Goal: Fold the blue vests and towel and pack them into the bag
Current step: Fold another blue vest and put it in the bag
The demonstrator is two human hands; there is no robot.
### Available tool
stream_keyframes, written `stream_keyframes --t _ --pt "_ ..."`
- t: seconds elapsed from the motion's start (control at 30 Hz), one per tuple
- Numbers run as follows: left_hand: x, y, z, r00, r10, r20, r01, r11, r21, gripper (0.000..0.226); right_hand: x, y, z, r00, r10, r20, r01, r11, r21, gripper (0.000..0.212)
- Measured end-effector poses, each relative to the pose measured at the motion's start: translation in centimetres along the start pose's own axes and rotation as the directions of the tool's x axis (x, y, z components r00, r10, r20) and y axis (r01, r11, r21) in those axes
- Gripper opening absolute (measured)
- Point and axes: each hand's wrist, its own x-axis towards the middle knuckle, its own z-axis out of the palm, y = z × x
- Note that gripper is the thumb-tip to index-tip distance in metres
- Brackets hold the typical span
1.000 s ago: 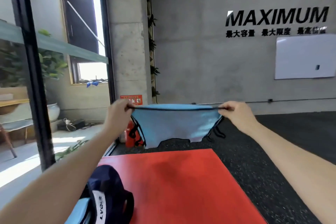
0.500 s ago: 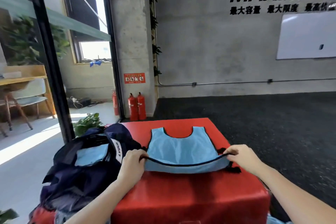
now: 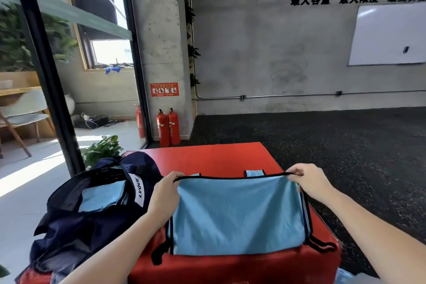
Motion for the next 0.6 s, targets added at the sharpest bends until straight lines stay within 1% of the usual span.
stream_keyframes --t 0.13,0.2,0.3,0.4,0.47,0.53,0.6 --pt "2.8 -2.4 3.1 0.996 -0.080 0.030 0.080 0.997 0.015 0.042 4.0 2.2 3.6 0.998 0.054 -0.008 -0.054 0.998 -0.021 0.020" --pt "4.1 -4.1 5.0 0.990 -0.141 0.028 0.140 0.990 0.021 0.041 5.7 3.5 5.7 0.999 0.048 -0.009 -0.048 0.999 -0.019 0.018" --pt "5.2 -7.3 7.9 0.979 -0.192 0.061 0.188 0.980 0.066 0.038 7.6 5.9 8.9 0.999 0.031 0.015 -0.030 0.998 -0.063 0.014" --pt "5.5 -9.9 10.1 0.962 -0.259 0.092 0.249 0.963 0.105 0.036 8.7 8.6 11.8 0.999 0.032 0.029 -0.029 0.993 -0.111 0.018" --pt "5.6 -11.1 11.0 0.945 -0.311 0.102 0.299 0.948 0.111 0.036 9.0 10.0 13.1 0.997 0.053 0.060 -0.047 0.993 -0.110 0.019" --pt "5.7 -12.1 11.4 0.934 -0.337 0.120 0.324 0.938 0.120 0.035 8.9 10.7 13.8 0.993 0.070 0.093 -0.059 0.992 -0.108 0.018" --pt "5.7 -12.4 11.6 0.936 -0.325 0.137 0.306 0.941 0.142 0.034 8.7 11.1 14.0 0.993 0.078 0.089 -0.068 0.992 -0.107 0.016"
